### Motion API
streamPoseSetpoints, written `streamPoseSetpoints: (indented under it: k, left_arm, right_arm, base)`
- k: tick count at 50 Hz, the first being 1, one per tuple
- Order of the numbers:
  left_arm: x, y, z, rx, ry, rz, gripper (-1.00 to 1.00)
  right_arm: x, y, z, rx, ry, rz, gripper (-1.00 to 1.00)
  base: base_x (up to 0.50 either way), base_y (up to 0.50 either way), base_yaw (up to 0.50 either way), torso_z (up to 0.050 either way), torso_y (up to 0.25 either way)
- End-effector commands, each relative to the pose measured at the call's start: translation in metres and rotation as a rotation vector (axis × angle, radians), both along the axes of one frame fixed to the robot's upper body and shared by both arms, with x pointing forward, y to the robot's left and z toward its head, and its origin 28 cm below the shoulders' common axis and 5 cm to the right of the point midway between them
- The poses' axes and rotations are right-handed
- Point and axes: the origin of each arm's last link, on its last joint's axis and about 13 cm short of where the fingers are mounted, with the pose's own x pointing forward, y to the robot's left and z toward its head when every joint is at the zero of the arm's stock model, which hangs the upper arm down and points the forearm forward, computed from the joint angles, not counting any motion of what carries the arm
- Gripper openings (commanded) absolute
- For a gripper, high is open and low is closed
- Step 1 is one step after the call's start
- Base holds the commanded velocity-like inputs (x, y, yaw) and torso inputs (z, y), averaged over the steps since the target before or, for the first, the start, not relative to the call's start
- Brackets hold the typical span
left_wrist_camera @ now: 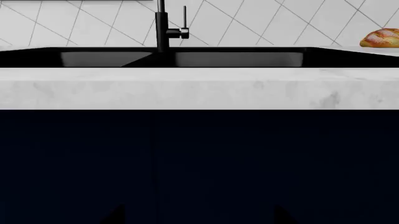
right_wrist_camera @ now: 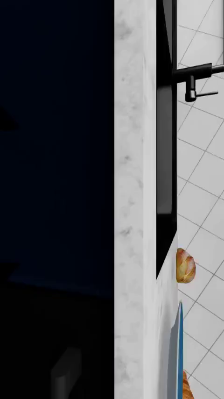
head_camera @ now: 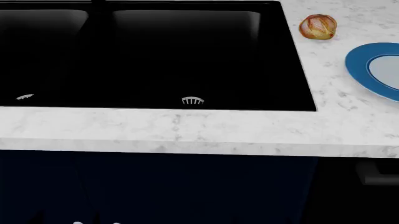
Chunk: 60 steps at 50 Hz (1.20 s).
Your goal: Place the pastries on the plates.
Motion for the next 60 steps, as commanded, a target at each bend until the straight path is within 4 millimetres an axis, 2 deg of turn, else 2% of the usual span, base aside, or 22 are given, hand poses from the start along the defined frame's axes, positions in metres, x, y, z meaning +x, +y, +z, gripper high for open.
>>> streamPoseSetpoints:
  k: [1, 11, 27, 60]
  left_arm:
    - [0.0, 0.0, 0.0, 0.0, 0.0, 0.0, 1.0]
    - [-0.01, -0.006, 0.003, -0.008, -0.022, -0.017, 1.0]
    - [-0.007, -0.006, 0.011, -0.016, -0.056, -0.048, 1.0]
    - [-0.005, -0.005, 0.012, -0.004, -0.034, -0.059, 1.0]
  right_arm:
    - [0.0, 0.0, 0.001, 0.0, 0.0, 0.0, 1.0]
    - [-0.007, 0.0, 0.0, -0.02, 0.008, 0.004, 1.0]
    - [-0.006, 0.001, -0.001, -0.018, 0.033, 0.017, 1.0]
    - [-0.008, 0.005, 0.003, -0.033, 0.03, 0.039, 1.0]
  base:
    - [0.0, 0.0, 0.0, 0.0, 0.0]
    - [0.0, 0.0, 0.0, 0.0, 0.0]
    - [0.0, 0.0, 0.0, 0.001, 0.0]
    - [0.0, 0.0, 0.0, 0.05, 0.0]
